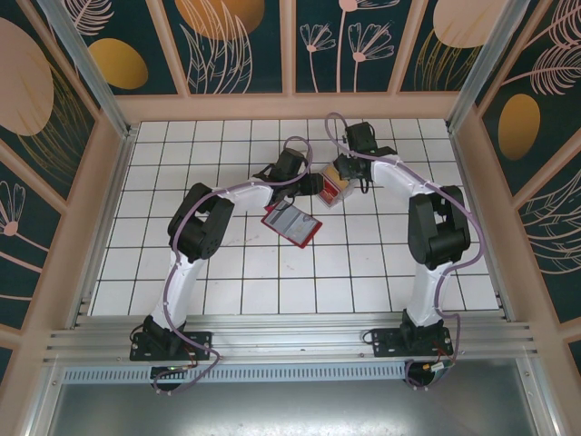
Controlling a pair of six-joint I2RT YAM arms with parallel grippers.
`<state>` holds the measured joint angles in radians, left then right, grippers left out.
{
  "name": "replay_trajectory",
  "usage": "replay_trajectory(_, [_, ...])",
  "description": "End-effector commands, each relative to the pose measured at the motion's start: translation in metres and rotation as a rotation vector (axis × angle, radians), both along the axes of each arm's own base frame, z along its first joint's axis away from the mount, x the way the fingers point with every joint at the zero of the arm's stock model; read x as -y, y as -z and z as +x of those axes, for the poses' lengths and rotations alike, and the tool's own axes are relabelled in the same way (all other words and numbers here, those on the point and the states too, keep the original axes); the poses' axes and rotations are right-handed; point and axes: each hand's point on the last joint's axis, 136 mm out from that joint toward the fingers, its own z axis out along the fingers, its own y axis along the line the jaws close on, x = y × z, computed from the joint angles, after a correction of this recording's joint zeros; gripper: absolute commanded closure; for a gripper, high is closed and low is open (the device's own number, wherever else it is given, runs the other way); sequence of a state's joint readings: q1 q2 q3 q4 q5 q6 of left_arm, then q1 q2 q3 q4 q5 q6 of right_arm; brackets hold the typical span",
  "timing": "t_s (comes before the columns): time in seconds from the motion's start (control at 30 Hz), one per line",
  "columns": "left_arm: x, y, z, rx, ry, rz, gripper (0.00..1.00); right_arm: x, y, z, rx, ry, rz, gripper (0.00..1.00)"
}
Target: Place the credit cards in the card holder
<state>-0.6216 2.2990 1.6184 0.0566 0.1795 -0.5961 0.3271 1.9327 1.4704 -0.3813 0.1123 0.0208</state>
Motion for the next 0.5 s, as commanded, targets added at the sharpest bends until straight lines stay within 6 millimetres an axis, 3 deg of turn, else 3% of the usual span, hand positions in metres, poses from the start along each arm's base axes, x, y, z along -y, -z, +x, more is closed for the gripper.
replay_trajectory(0.0, [-0.016, 0.025, -0.017, -0.090, -0.007, 0.062, 0.47, -0.004, -0.016, 0.000, 0.024, -0.023, 0.091, 0.96])
replay_trajectory(0.2, [-0.019, 0.017, -0.019, -0.081, -0.010, 0.062, 0.47, -0.016, -0.046, -0.005, 0.047, -0.070, 0.277, 0.97])
replay_trajectory(0.47, [-0.019, 0.007, -0.020, -0.066, -0.008, 0.054, 0.47, -0.011, -0.063, -0.012, 0.056, -0.086, 0.407, 0.98])
